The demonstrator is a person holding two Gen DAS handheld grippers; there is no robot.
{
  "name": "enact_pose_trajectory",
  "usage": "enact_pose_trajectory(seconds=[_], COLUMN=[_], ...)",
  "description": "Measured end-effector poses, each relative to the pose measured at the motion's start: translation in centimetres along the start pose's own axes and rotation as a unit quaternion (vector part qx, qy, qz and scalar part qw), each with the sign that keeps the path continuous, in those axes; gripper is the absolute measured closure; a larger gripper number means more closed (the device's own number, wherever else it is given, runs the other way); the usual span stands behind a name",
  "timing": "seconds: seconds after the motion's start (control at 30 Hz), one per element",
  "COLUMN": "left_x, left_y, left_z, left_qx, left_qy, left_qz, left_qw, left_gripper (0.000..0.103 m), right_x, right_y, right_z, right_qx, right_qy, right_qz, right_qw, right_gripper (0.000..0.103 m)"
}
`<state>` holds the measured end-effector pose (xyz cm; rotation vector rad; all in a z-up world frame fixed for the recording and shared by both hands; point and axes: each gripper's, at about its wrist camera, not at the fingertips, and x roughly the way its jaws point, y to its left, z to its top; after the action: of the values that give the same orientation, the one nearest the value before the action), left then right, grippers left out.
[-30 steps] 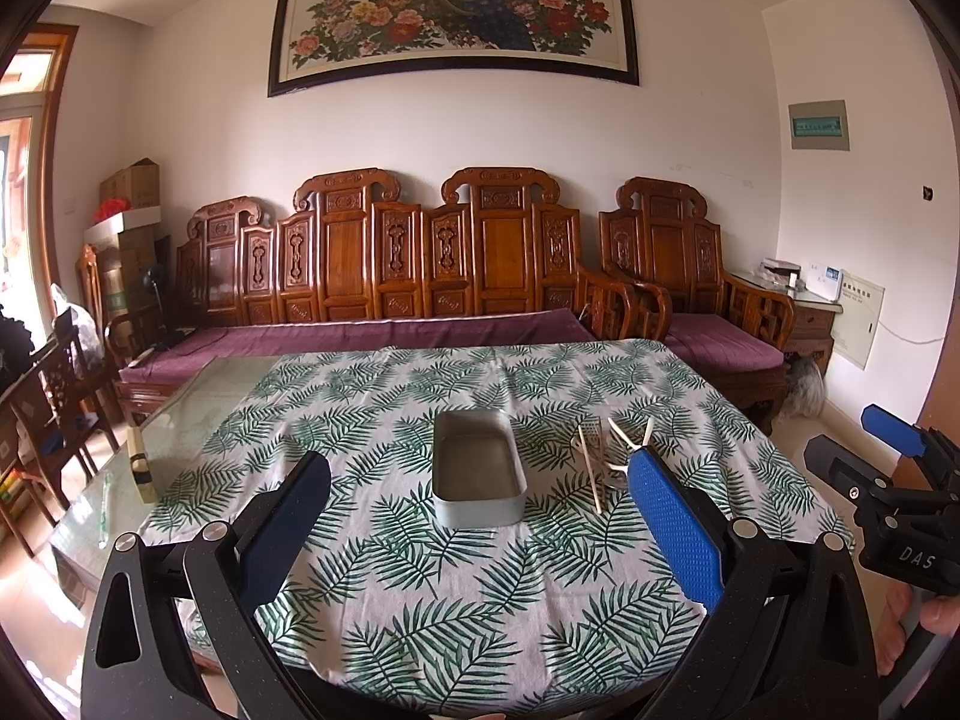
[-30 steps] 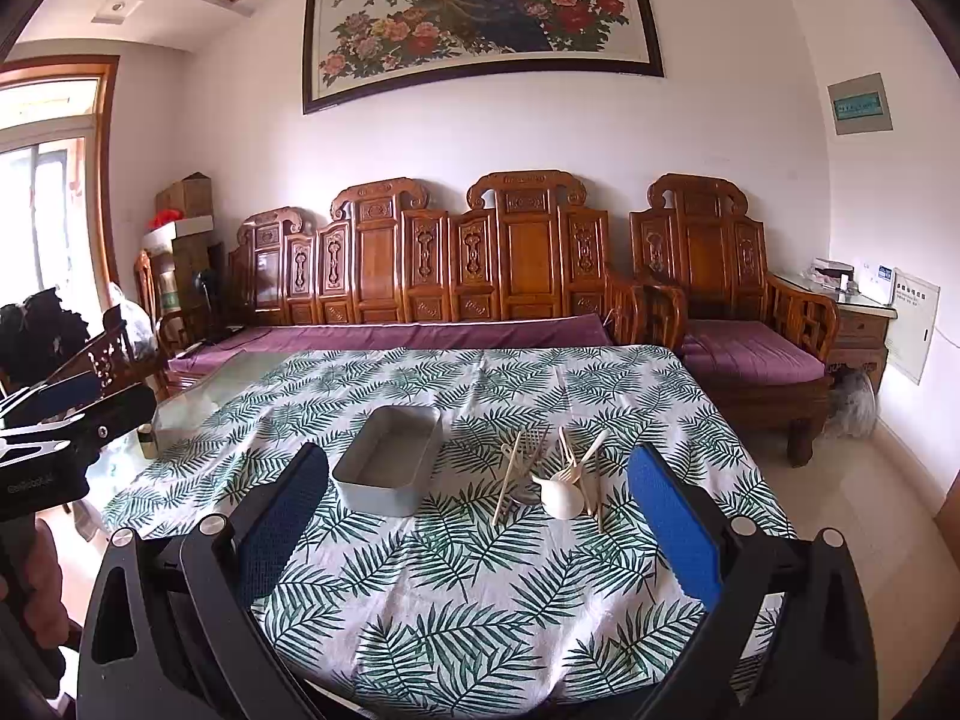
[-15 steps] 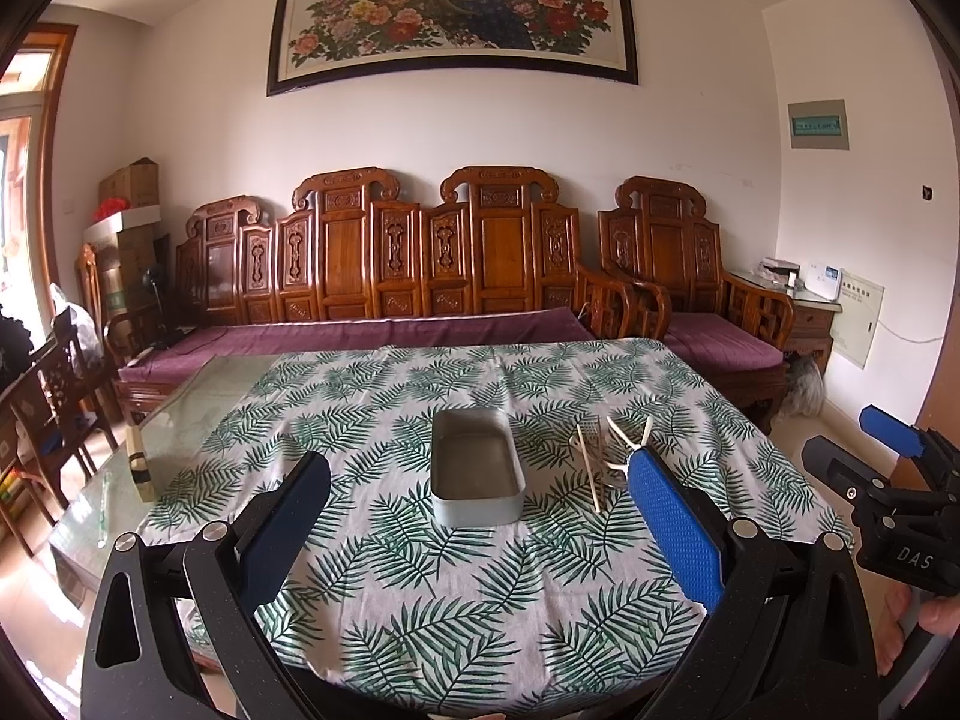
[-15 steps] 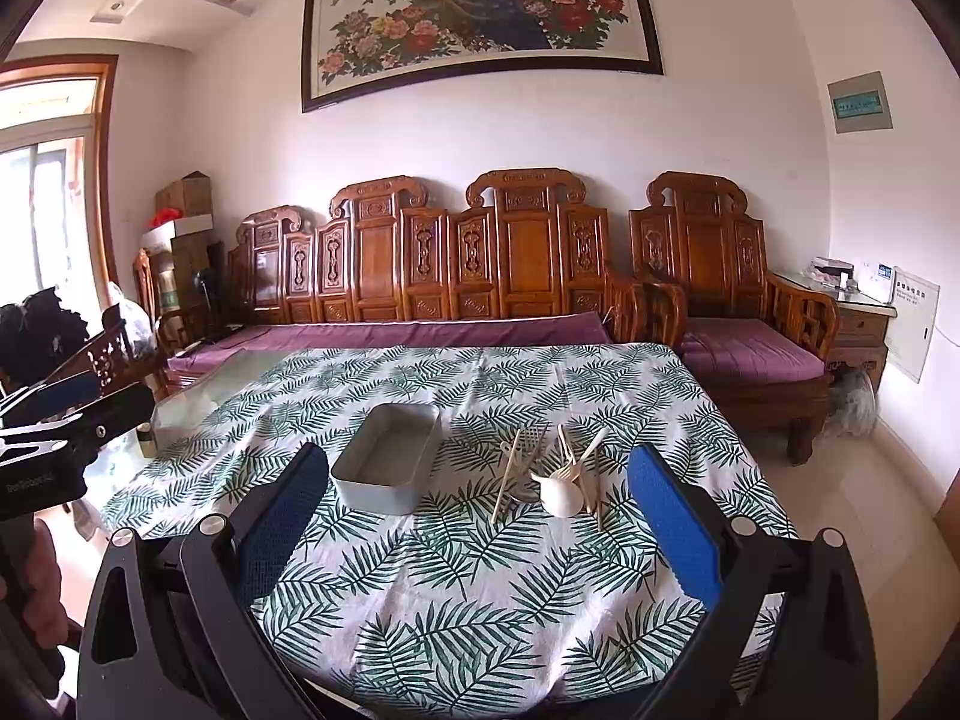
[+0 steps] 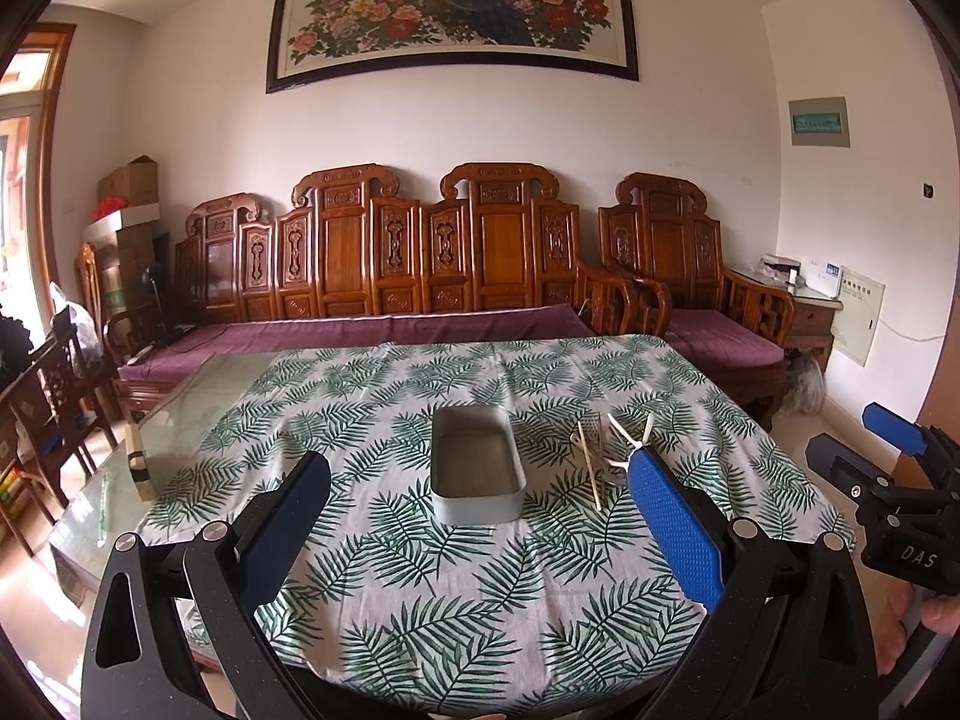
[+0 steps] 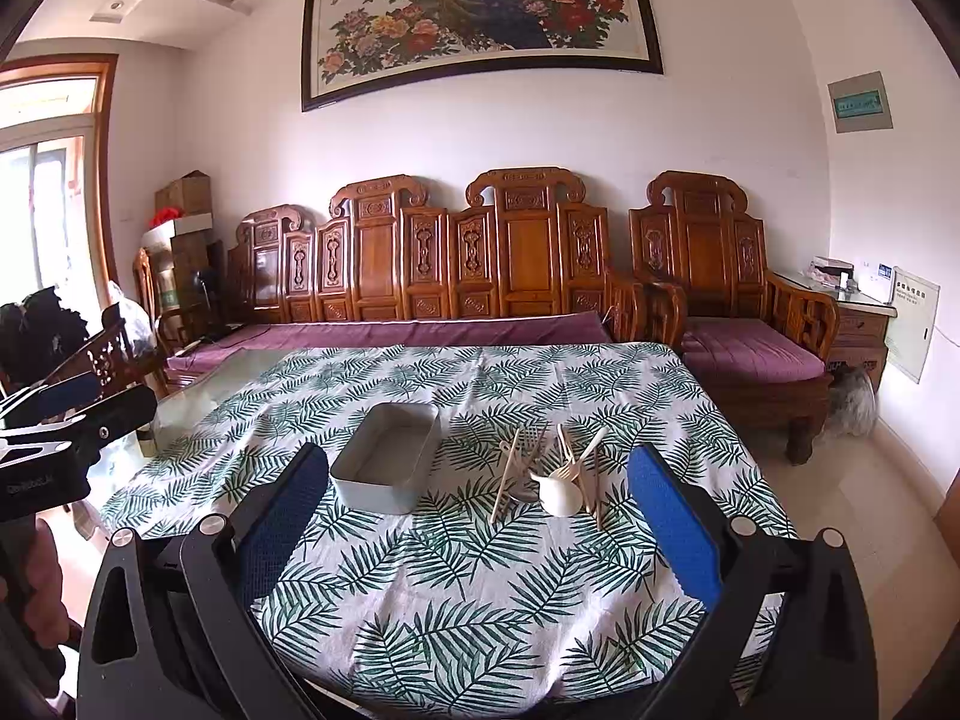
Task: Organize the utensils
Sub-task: 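Move the left tool to the utensil cup and grasp a wooden chopstick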
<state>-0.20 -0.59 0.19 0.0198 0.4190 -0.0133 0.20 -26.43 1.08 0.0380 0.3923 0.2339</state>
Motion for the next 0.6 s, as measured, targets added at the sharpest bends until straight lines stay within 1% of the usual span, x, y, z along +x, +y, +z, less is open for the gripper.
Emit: enact_pose_trajectory(seconds=[0.27, 0.37, 0.4, 0.6], left_x=[2.1, 3.4, 3.9, 7.1], left_y=[-0.1, -0.4, -0.5, -0.7], left_z=[-0.6, -1.1, -1.2, -2.1], left_qx=[0.006, 0.013, 0.015, 0.024], left_qy=[0.020, 0.029, 0.033, 0.059], left_qz=[0.001, -0.001, -0.001, -0.007], left_qw=[0.9998, 0.9995, 0.9993, 0.9980], left_gripper=[0.007, 0.007, 0.007, 0.007], right_x=[1.9, 3.3, 4.1, 7.3], right_y=[-0.6, -1.4, -1.8, -2.8], right_z=[-1.0, -1.6, -1.9, -2.3], right_qx=[-0.004, -0.001, 0.008, -0.016], right_qy=[0.015, 0.022, 0.033, 0.041], right_qz=[-0.002, -0.002, 0.012, -0.014], right_qw=[1.000, 1.000, 0.999, 0.999], right_gripper=[0.003, 0.003, 0.003, 0.003])
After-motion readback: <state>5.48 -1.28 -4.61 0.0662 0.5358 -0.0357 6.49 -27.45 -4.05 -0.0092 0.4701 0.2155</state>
